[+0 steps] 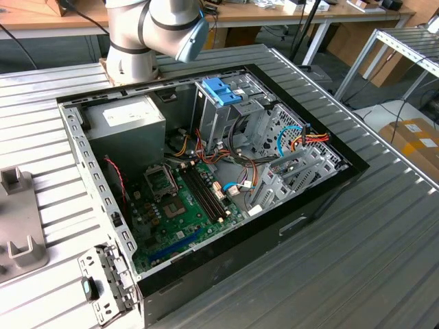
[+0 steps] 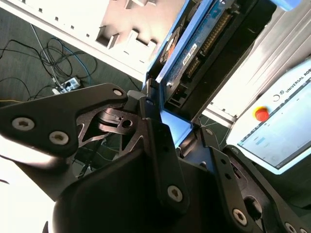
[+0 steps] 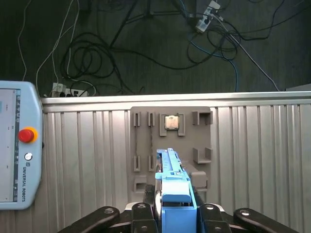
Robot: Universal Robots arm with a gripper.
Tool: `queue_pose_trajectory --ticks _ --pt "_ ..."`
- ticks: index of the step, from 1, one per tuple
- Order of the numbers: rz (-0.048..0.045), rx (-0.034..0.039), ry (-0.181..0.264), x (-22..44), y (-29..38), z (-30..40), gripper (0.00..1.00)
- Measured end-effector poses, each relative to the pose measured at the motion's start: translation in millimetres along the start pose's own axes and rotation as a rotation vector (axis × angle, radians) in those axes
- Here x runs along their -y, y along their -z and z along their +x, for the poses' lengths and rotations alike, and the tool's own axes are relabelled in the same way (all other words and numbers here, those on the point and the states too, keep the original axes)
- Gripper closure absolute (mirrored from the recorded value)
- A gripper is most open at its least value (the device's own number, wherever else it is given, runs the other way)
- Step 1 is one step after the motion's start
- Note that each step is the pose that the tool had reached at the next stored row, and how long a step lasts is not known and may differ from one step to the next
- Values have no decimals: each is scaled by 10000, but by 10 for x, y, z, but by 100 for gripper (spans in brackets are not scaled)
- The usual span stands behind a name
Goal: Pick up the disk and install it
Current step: 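Pick up the disk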
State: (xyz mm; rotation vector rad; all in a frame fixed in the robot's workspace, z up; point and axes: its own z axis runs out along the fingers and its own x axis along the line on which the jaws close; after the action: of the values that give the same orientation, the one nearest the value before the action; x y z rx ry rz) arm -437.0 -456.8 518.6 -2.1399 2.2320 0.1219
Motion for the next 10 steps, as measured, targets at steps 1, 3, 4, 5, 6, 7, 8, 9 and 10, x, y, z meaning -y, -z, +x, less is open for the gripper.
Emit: queue_pose_trajectory --ticks 1,3,4,5,6,7,8,9,10 --pt "0 0 0 13 -18 14 63" --pt "1 0 0 31 -43 32 63" --pt "0 -1 0 37 -50 37 63" --pt "1 -1 0 43 -58 43 63" --pt "1 -1 0 49 -67 50 63" --pt "1 -1 0 55 -74 56 63" --pt "1 -1 0 61 -83 64 63" --pt "0 -1 0 67 -89 69 63" --pt "0 -1 0 73 -98 77 63"
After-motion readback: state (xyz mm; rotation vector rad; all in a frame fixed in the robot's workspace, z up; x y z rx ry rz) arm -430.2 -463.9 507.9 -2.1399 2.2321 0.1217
